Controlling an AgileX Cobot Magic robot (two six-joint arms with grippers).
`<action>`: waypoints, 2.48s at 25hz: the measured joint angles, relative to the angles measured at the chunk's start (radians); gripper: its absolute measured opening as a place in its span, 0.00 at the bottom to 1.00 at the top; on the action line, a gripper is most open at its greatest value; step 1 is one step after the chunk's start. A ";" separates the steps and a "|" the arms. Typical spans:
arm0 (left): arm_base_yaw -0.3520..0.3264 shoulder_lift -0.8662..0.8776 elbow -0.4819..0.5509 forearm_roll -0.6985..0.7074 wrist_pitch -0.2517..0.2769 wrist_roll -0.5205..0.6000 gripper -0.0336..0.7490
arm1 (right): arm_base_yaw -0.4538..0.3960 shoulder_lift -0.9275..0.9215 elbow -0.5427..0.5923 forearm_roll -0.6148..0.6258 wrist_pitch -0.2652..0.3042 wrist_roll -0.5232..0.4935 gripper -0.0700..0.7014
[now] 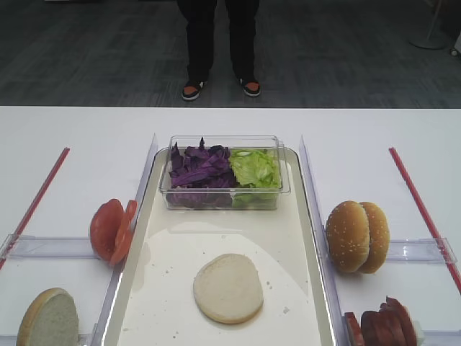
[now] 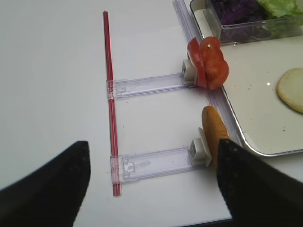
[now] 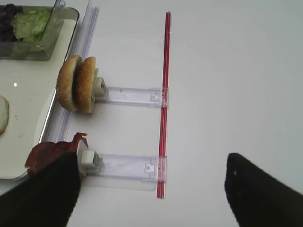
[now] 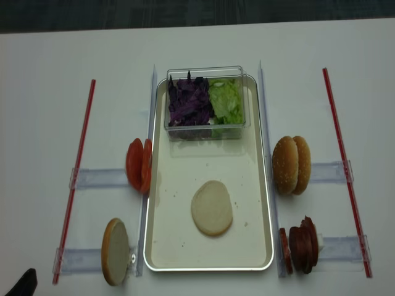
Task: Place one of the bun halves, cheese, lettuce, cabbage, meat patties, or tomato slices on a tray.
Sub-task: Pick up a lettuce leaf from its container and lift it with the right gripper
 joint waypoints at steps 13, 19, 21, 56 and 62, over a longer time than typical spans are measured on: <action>0.000 0.000 0.000 0.000 0.000 0.000 0.71 | 0.051 0.335 -0.199 -0.002 0.067 0.052 0.89; 0.000 0.000 0.000 0.000 0.000 0.000 0.71 | 0.051 0.482 -0.240 0.018 0.067 0.053 0.89; 0.000 0.000 0.000 0.000 0.000 0.000 0.71 | 0.051 0.532 -0.259 0.027 0.065 0.047 0.89; 0.000 0.000 0.000 0.000 0.000 0.000 0.71 | 0.051 1.457 -0.909 0.045 0.046 -0.073 0.88; 0.000 0.000 0.000 0.000 0.000 0.000 0.71 | 0.051 1.563 -0.993 0.045 0.042 -0.081 0.88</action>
